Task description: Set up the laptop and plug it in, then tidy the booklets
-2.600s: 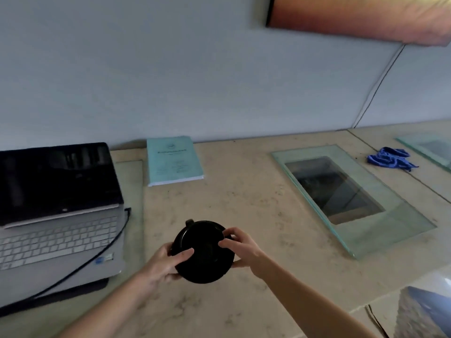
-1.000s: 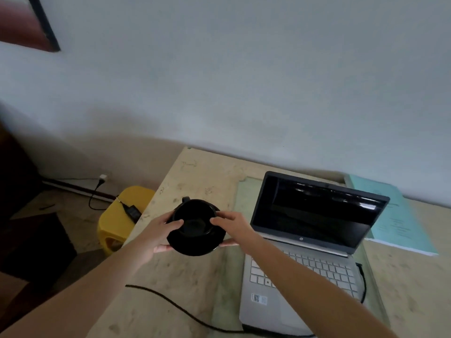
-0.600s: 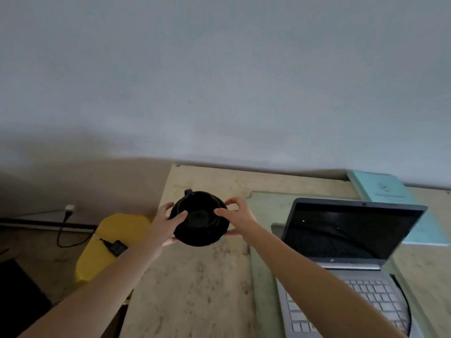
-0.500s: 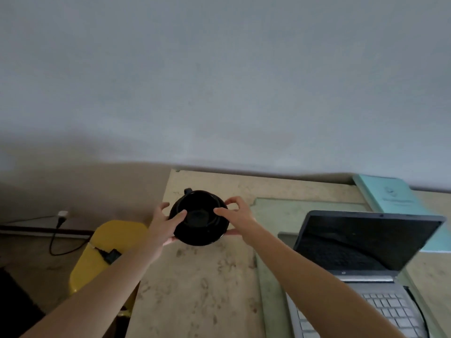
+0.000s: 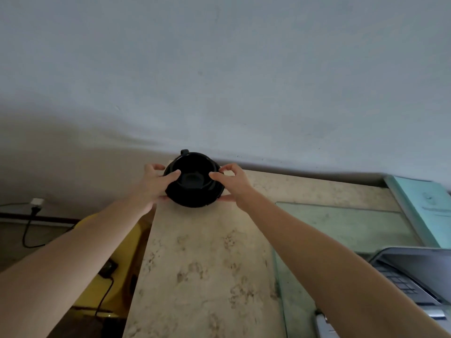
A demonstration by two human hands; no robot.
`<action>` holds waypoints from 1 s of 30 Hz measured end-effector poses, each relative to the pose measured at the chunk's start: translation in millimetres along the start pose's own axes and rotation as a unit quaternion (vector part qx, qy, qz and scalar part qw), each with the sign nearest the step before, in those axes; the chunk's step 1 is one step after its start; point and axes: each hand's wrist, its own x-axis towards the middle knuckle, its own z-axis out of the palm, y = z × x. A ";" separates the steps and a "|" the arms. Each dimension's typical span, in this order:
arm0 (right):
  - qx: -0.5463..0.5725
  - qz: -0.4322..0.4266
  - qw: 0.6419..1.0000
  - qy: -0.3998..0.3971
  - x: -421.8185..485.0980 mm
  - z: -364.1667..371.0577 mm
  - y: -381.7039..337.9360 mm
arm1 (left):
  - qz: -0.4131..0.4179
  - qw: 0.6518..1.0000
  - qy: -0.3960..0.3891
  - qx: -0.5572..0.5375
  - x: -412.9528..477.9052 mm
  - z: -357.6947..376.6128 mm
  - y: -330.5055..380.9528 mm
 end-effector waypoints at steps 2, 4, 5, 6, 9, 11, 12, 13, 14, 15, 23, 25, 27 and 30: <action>0.000 0.000 1.000 0.004 8.4 0.3 -1.6 | 0.003 1.000 -0.004 0.002 8.3 1.2 0.7; -0.004 -0.001 1.000 0.010 13.7 -0.7 -2.3 | 0.002 1.000 -0.007 0.000 14.3 3.5 0.5; -0.006 -0.003 1.000 0.011 15.8 -1.5 -2.3 | 0.001 1.000 -0.006 -0.001 16.3 4.6 0.0; -0.008 -0.004 1.000 0.012 17.0 -2.8 -2.5 | 0.000 1.000 -0.006 -0.004 17.6 5.9 -0.5; -0.011 -0.004 1.000 0.012 19.4 -6.6 -2.0 | 0.004 1.000 -0.009 -0.009 20.0 10.7 -2.0; -0.013 -0.003 1.000 0.007 21.3 -8.2 -0.9 | 0.008 1.000 -0.004 -0.010 20.8 13.6 -1.8; -0.014 -0.004 1.000 0.004 22.3 -8.8 -0.6 | 0.008 1.000 0.000 -0.012 21.2 14.8 -1.6; -0.015 -0.004 1.000 0.002 23.6 -9.1 -0.3 | 0.008 1.000 0.002 -0.013 21.6 15.9 -1.4; -0.015 -0.004 1.000 0.001 25.2 -9.5 -0.1 | 0.005 1.000 0.001 -0.013 21.7 16.8 -0.9; -0.017 -0.002 1.000 0.001 26.7 -9.6 0.0 | 0.002 1.000 0.001 -0.014 22.6 17.5 -0.8; -0.015 -0.005 1.000 -0.002 31.9 -10.0 2.3 | 0.017 1.000 0.007 -0.016 29.0 21.5 -4.9; -0.007 -0.001 1.000 0.000 30.0 -9.0 3.0 | 0.007 0.999 0.006 -0.034 27.6 19.5 -4.7; -0.001 0.007 1.000 0.006 25.3 -10.6 4.2 | -0.005 0.999 0.007 -0.044 26.7 14.4 -8.1; -0.015 0.023 0.999 0.023 11.4 -22.0 3.8 | 0.013 1.000 0.010 0.013 18.7 1.8 -13.5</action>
